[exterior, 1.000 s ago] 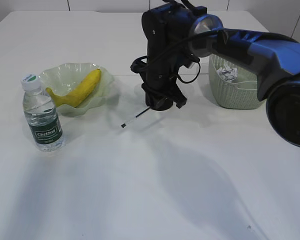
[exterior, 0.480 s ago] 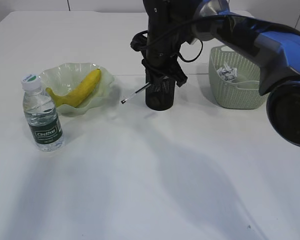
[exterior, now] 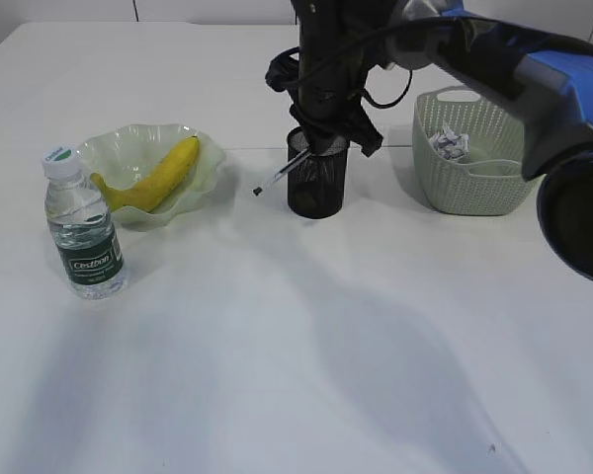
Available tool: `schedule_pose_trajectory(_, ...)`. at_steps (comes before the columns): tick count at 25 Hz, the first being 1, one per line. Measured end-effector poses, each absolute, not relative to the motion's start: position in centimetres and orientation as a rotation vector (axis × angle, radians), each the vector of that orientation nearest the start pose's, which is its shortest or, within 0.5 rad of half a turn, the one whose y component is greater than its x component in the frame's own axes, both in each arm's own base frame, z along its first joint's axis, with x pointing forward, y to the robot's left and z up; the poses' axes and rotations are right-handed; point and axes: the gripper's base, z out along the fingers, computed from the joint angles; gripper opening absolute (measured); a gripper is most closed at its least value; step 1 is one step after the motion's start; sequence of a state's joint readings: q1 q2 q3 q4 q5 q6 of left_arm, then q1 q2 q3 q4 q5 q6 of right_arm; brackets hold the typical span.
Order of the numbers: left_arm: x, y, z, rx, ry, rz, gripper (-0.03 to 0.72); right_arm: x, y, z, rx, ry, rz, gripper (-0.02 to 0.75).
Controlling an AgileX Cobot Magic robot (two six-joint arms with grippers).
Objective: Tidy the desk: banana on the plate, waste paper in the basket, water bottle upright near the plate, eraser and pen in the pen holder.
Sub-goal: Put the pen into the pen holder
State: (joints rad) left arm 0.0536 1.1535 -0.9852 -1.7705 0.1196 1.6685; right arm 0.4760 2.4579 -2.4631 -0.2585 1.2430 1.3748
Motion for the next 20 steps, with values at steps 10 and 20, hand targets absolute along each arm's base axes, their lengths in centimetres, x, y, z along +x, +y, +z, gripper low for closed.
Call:
schedule_pose_trajectory(10, 26.3, 0.3, 39.3, -0.038, 1.629, -0.134, 0.239, 48.7, 20.9, 27.5, 0.966, 2.266, 0.168, 0.079)
schedule_pose_trajectory(20, 26.3, 0.3, 39.3, -0.038, 1.629, -0.134, 0.239, 49.5, 19.6, 29.1, 0.712, 2.146, -0.039, 0.079)
